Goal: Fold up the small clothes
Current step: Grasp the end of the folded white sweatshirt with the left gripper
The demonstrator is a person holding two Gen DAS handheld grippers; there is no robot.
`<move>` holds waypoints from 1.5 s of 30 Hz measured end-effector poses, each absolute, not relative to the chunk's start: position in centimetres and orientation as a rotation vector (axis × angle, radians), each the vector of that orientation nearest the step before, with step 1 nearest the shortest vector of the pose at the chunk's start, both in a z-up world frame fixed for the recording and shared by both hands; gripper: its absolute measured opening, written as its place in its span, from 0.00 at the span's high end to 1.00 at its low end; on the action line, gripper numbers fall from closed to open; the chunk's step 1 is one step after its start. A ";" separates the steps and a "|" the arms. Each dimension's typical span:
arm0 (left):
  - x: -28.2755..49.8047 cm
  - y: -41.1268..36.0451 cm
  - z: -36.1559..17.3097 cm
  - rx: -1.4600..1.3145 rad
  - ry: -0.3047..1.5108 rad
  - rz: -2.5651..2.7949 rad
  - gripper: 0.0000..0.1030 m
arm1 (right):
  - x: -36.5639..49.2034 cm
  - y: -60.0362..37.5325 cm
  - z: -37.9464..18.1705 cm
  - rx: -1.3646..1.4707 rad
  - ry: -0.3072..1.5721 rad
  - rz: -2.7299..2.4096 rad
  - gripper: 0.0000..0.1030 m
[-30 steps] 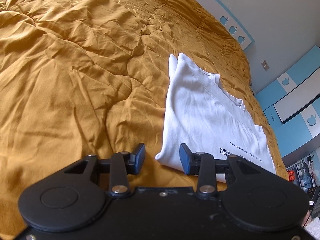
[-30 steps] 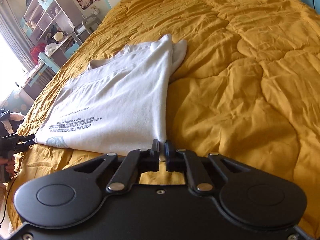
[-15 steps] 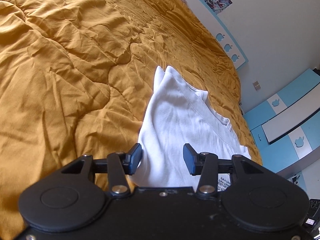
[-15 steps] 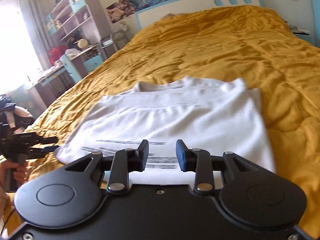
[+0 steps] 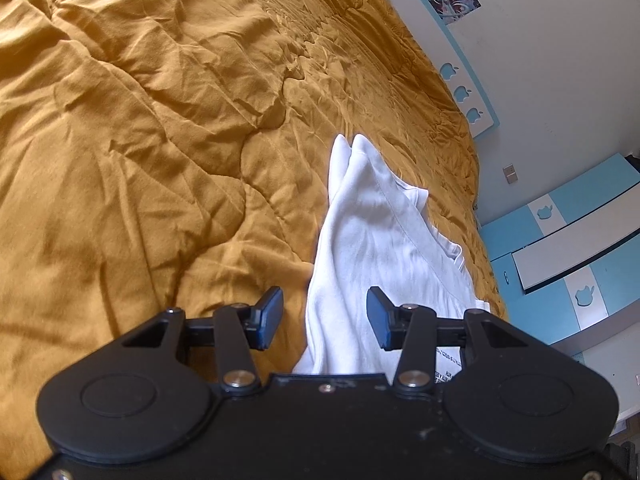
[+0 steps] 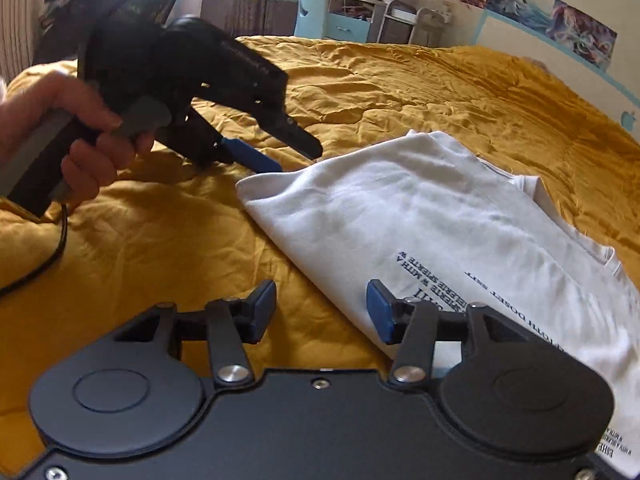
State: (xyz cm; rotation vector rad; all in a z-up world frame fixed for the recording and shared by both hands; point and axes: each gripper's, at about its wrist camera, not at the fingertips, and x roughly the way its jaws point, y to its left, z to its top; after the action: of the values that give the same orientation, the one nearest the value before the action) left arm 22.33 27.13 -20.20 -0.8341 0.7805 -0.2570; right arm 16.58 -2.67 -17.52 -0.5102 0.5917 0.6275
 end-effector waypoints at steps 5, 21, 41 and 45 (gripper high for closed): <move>23.1 27.7 -20.2 -0.823 0.794 -0.278 0.55 | 16.5 0.9 -18.5 -0.659 0.509 0.598 0.49; 23.3 28.4 -19.9 -0.873 0.779 -0.279 0.54 | 14.8 7.6 -20.9 -1.018 0.242 0.570 0.66; 36.4 27.2 -21.8 -0.904 0.859 -0.360 0.53 | 14.5 7.0 -19.0 -0.734 0.427 0.663 0.90; 39.1 26.0 -22.0 -0.939 0.799 -0.356 0.58 | 14.3 6.9 -19.1 -0.741 0.424 0.671 0.90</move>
State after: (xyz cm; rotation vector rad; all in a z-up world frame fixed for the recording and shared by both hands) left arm 39.15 26.02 -22.04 -0.9388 0.7994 -0.3558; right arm 14.33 6.93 -19.11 -0.7410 0.4242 0.6708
